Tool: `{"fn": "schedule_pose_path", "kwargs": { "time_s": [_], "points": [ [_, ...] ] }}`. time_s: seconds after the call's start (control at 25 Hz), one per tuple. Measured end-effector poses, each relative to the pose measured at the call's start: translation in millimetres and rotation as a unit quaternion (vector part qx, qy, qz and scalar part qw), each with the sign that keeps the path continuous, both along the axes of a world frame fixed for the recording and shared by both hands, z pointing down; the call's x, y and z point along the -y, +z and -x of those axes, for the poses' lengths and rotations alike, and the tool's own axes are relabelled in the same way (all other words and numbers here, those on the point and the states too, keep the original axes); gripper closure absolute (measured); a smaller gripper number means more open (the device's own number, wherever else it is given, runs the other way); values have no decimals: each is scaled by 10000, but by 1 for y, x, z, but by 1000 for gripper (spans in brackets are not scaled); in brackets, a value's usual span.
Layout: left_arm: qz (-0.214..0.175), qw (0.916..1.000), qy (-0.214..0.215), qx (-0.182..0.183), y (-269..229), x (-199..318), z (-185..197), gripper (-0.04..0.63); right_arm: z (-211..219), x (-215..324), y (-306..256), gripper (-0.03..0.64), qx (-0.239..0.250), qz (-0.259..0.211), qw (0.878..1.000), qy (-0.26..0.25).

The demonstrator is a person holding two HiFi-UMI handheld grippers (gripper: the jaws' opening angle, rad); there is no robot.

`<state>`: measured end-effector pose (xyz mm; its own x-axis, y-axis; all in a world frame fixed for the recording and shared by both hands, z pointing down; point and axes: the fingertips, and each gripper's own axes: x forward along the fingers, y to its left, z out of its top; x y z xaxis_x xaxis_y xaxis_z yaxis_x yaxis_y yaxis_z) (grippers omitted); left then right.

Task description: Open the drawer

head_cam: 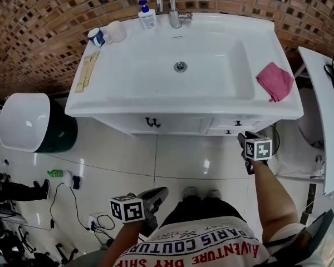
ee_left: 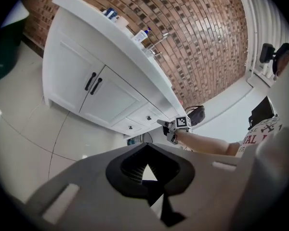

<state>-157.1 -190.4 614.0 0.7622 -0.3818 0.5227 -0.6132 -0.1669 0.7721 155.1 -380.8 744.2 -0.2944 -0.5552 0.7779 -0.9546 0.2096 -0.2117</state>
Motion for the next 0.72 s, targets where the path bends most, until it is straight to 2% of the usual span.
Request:
{"fn": "schedule_pose_path", "kwargs": {
  "time_s": [0.2,0.44,0.72],
  "points": [
    [82,9998,-142,107,32,-1,3,601,-24,27,43,479,-31,280,9984,497],
    [127,9986,-512,101,54,4,17,601,-10,53,65,478,-129,175,9994,283],
    [64,9970,-687,354,58,10,26,601,-8,64,81,485,-257,264,9988,310]
  ]
}}
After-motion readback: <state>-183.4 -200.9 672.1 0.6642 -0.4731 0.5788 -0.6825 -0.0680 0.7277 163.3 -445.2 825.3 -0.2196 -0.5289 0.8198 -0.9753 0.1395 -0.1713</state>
